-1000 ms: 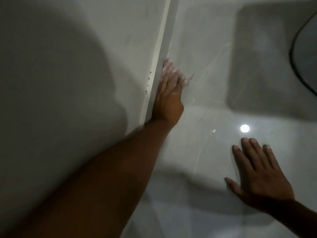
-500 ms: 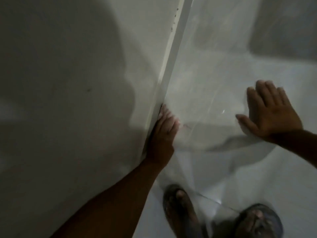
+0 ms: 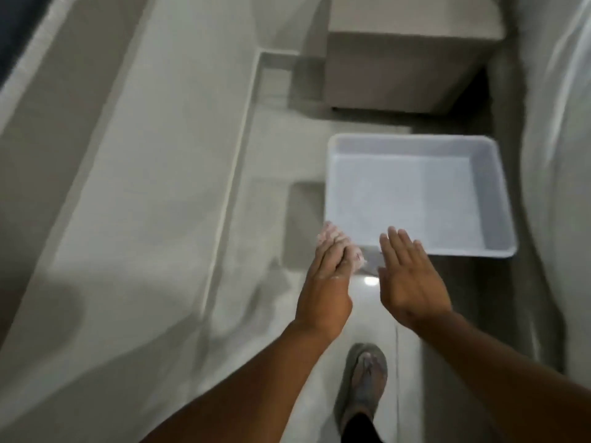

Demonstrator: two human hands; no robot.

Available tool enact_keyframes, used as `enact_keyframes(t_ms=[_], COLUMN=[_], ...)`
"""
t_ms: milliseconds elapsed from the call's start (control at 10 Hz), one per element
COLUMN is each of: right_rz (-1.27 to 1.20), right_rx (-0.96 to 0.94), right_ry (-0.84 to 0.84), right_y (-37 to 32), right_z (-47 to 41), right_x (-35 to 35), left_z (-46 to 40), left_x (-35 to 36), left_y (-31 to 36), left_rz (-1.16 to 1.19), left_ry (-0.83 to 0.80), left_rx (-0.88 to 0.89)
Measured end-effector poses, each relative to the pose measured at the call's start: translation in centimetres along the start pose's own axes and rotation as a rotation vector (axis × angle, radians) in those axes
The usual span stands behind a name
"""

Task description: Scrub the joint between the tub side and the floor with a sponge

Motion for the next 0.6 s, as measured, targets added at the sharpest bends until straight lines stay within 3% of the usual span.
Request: enact_keyframes(t_ms=[100,200,400,500,600], right_rz=[0.016,0.093,0.060,-0.102,-0.348], right_rx=[0.065,0.068,0.015,0.067,0.135], right_ry=[0.017,-0.070,-0.205,-0.191,0.012], right_y=[6.3,10.7,14.0,13.5,12.7], right_z=[-3.7,-8.3,-12.5,-12.2,-8.0], right_x=[-3.2,-2.1,3.1,1.4,-5.1], left_z=[-7.2,-13.5,-18.5,-17.4,-16.9], left_x=[3.3,9.0,20.5,21.9,20.2], left_y=[3.7,3.4,-1.8,-3.2,-2.4], left_rz=[-0.048,-0.140,-0.201,-0.313,-0.316], left_ry=[-0.018,-0.048,-0.205,-0.320,-0.339], left_rx=[0.057,0.043,-0.179,-0.238,-0.200])
Point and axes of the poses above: each hand's wrist, its own z-axis away from the middle knuckle, its own x-axis out of the palm, y = z × x, the point moved 10 cm from there along -z, towards the middle knuckle, and after that the axes turned 3 degrees about y, right-handed, at the moved point
